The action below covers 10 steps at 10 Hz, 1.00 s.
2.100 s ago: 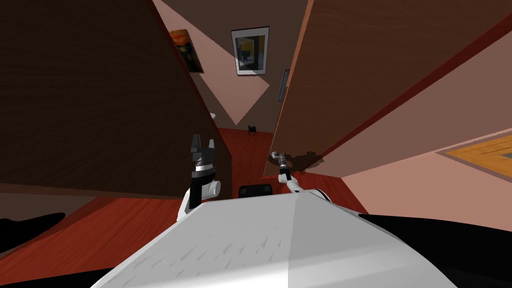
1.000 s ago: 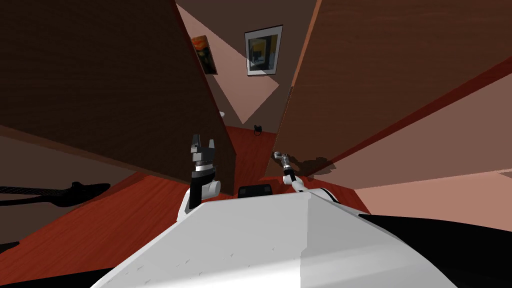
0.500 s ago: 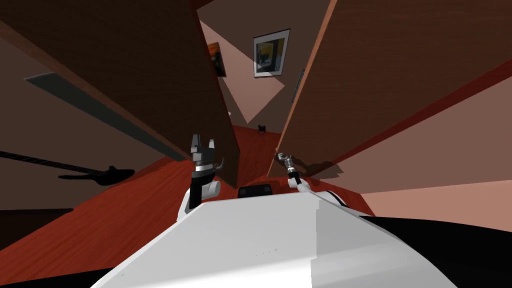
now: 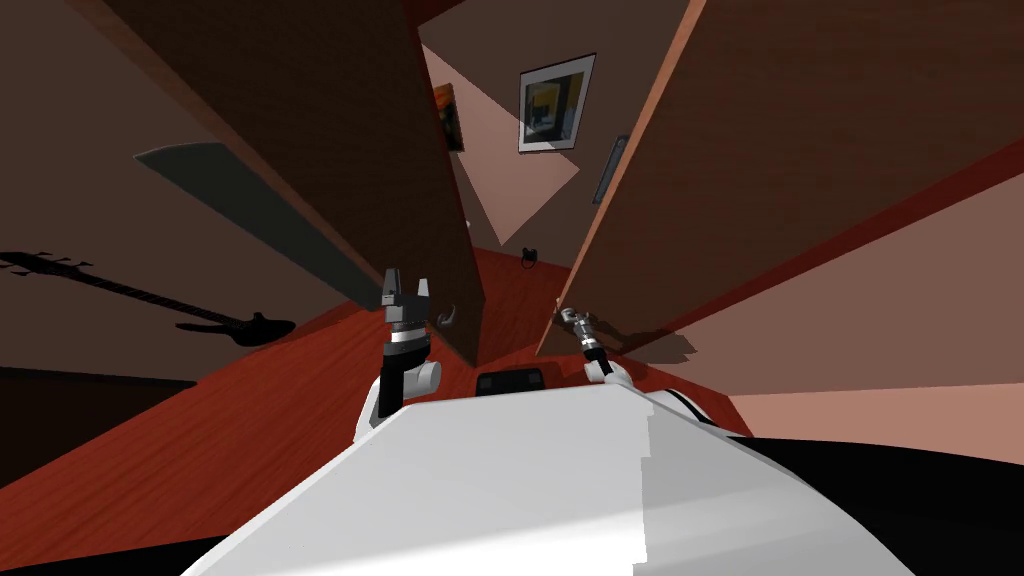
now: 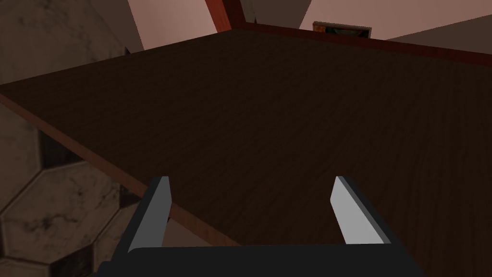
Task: Pull the door open
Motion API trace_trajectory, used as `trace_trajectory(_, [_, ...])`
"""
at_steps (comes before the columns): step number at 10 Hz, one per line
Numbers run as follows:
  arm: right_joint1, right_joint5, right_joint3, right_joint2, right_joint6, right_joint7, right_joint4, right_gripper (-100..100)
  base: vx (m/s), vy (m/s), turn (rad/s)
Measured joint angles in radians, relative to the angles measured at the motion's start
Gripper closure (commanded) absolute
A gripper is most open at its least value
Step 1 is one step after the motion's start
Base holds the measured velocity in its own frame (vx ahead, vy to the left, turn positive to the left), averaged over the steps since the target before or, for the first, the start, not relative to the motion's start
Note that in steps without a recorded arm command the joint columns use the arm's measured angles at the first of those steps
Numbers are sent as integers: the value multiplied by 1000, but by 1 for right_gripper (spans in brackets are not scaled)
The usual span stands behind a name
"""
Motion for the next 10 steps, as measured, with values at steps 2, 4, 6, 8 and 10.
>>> trace_trajectory(2, [20, 6, 25, -22, -23, -35, 1, 100, -79, -33, 49])
trace_trajectory(4, [24, 3, 22, -27, -22, -37, 5, 100, -176, -26, 201])
trace_trajectory(6, [22, -7, 14, -35, -20, -36, 1, 100, -219, -66, 235])
trace_trajectory(8, [11, -14, 11, -33, -32, -34, 37, 100, -200, -70, 243])
trace_trajectory(10, [19, -25, 4, -36, -27, -30, 29, 100, -209, -89, 287])
